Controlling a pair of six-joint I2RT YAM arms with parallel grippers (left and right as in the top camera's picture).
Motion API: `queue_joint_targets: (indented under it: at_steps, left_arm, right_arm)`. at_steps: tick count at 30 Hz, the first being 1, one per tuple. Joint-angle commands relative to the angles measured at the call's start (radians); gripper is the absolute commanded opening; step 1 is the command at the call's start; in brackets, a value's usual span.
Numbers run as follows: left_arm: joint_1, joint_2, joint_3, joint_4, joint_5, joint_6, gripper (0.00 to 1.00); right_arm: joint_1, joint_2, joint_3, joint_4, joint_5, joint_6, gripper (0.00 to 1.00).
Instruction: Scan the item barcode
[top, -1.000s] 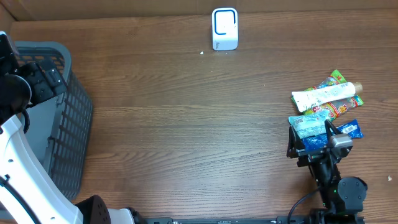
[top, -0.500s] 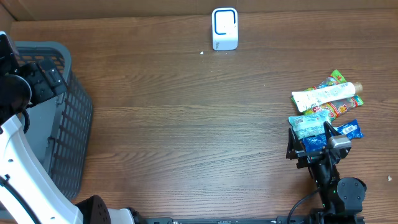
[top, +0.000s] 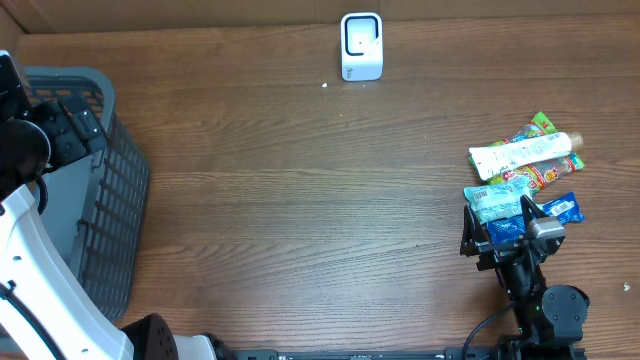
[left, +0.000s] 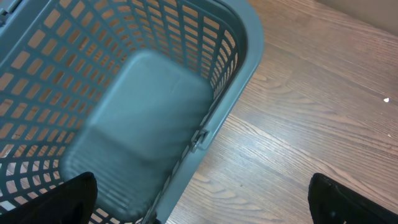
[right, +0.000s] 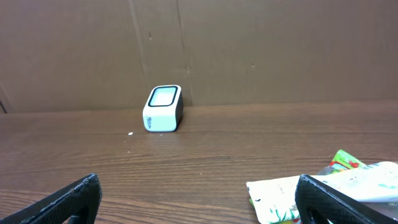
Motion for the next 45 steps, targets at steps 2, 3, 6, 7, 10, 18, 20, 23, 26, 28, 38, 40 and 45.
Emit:
queue_joint_targets:
  at_steps: [2,3,6,7,10,18,20,23,26,28,38,40,45]
  left_arm:
    - [0.003,0.001,0.014,0.001,0.005,-0.014,1.0]
    - [0.003,0.001,0.014,0.001,0.004,-0.014,1.0]
    - [0.003,0.001,0.014,0.001,0.004,-0.014,1.0]
    - [0.003,0.001,0.014,0.001,0.005,-0.014,1.0]
    - [0.003,0.001,0.014,0.001,0.005,-0.014,1.0]
    - [0.002,-0.069,0.014,0.001,0.004,-0.014,1.0]
    - [0.002,-0.116,0.014,0.001,0.004,-0.014,1.0]
    - [0.002,-0.195,0.014,0.001,0.004,-0.014,1.0]
    - [0.002,-0.279,0.011,0.001,0.005,-0.014,1.0]
    - [0.002,-0.347,-0.013,0.001,0.004,-0.014,1.0]
    - [-0.036,-0.731,-0.394,0.001,0.003,-0.014,1.0]
    - [-0.036,-0.789,-0.455,0.001,-0.002,-0.015,1.0]
    - [-0.038,-0.892,-0.566,0.059,0.005,-0.014,0.99]
  right_arm:
    - [0.006,-0.012,-0.011,0.003,0.01,0.0,1.0]
    - [0.006,-0.012,-0.011,0.003,0.01,0.0,1.0]
    - [0.006,-0.012,-0.011,0.003,0.01,0.0,1.0]
    - [0.006,-0.012,-0.01,0.003,0.01,0.0,1.0]
    - [0.006,-0.012,-0.01,0.003,0.01,0.0,1.0]
    - [0.006,-0.012,-0.01,0.003,0.01,0.0,1.0]
    - [0.006,-0.012,-0.01,0.003,0.01,0.0,1.0]
    - [0.006,-0.012,-0.01,0.003,0.01,0.0,1.0]
    - [0.006,-0.012,-0.011,0.003,0.01,0.0,1.0]
    - [0.006,-0.012,-0.011,0.003,0.01,0.0,1.0]
    - [0.006,-0.012,-0.01,0.003,0.01,0.0,1.0]
    - [0.006,-0.012,-0.011,0.003,0.01,0.0,1.0]
    - [0.006,-0.012,-0.01,0.003,0.01,0.0,1.0]
